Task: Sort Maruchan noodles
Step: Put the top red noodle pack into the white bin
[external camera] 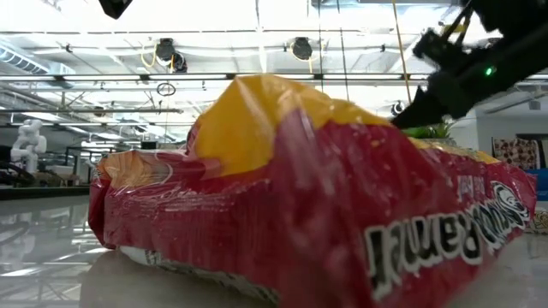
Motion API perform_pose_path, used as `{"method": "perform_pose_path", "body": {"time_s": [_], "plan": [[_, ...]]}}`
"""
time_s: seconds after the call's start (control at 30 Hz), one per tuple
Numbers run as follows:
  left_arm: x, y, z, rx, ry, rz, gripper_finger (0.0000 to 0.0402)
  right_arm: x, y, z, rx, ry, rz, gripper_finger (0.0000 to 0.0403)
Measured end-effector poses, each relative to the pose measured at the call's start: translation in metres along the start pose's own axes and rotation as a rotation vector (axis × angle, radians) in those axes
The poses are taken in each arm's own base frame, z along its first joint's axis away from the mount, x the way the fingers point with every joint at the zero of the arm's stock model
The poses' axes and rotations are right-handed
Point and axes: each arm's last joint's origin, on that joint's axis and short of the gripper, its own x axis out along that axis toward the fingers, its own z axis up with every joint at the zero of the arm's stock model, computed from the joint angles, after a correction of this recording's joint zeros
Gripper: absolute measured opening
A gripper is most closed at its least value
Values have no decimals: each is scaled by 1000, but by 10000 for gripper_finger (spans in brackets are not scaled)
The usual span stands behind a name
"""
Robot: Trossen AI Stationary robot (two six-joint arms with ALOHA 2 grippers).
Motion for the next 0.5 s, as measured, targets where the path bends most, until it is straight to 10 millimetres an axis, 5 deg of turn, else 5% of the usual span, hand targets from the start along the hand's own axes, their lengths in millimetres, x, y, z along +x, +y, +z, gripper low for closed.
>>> {"method": "perform_pose_path", "body": {"time_s": [0.5], "plan": [[28, 9, -6, -8, 65, 48, 177, -48, 39, 65, -255, -228, 135, 0]]}}
